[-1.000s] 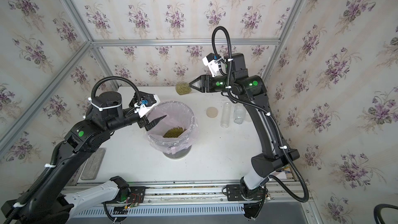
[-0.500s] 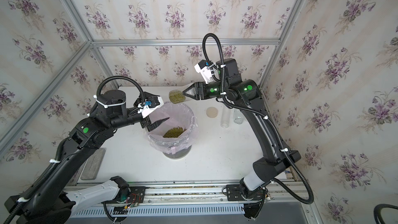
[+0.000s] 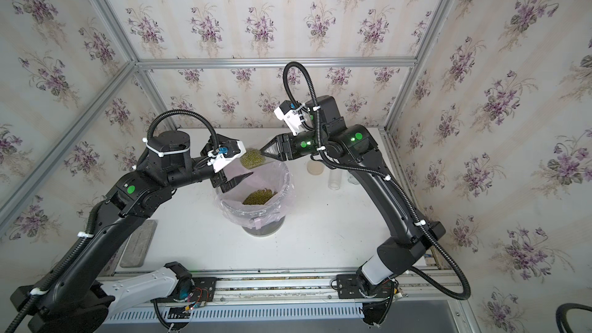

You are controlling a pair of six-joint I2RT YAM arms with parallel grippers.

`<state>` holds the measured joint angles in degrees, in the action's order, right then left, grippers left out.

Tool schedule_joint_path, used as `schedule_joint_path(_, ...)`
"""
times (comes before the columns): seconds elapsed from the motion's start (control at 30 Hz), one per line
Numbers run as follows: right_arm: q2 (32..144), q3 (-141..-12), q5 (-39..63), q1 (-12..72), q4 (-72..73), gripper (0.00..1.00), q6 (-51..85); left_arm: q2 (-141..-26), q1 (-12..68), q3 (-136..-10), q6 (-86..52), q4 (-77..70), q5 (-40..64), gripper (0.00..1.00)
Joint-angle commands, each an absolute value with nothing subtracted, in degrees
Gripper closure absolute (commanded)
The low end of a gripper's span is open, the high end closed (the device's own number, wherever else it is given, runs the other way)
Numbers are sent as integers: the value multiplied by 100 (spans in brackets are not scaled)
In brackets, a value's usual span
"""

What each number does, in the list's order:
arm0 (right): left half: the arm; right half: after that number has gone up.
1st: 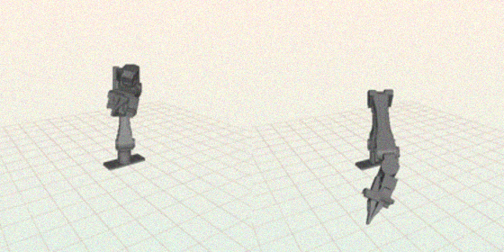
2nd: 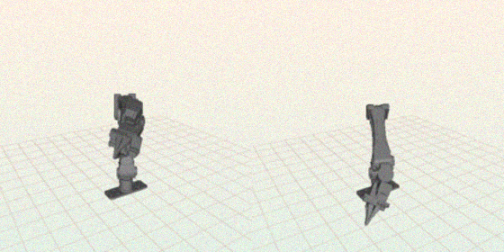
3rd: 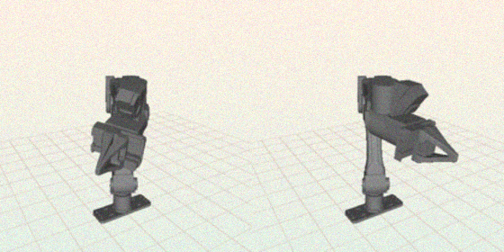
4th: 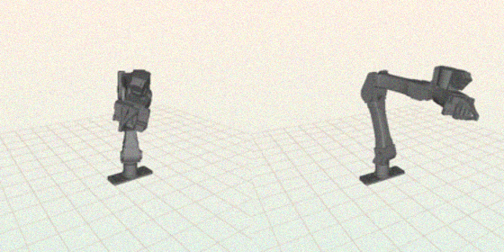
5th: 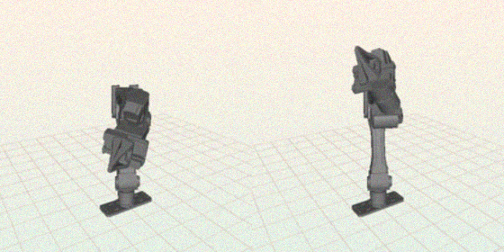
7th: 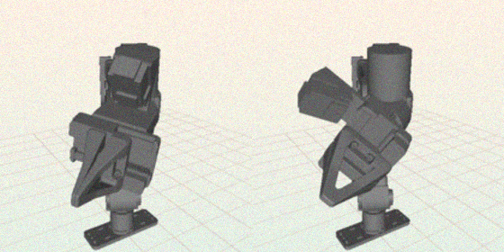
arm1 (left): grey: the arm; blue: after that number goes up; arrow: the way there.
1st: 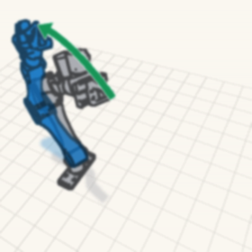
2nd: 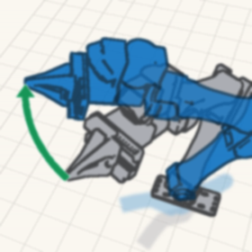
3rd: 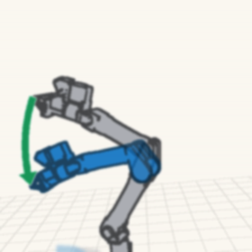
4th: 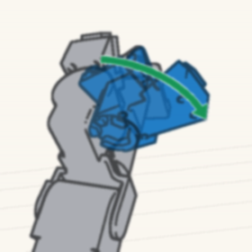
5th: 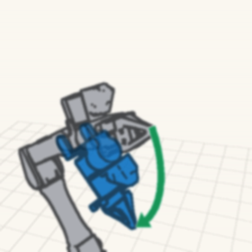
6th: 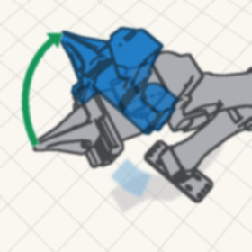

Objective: Empty moldy mung beans from jars
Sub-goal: Pick up the jar from the center of the board.

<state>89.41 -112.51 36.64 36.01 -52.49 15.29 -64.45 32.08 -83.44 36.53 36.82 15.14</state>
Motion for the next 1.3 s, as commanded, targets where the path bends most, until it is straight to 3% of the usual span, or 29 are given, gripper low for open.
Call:
schedule_joint_path(0.0, 8917, -11259, 3677, 3662, -4966, 61, 1574, -6485, 3214, -8383, 3711, 3641, 1498, 0)
schedule_joint_path(1.0, 8973, -11192, 4210, 3911, -4843, 62, 1318, -6609, 3430, -8394, 3744, 3683, 1237, 1)
schedule_joint_path(1.27, 8998, -11097, 4219, 3907, -4777, 62, 1283, -6627, 3445, -8410, 3744, 3726, 1290, 9)
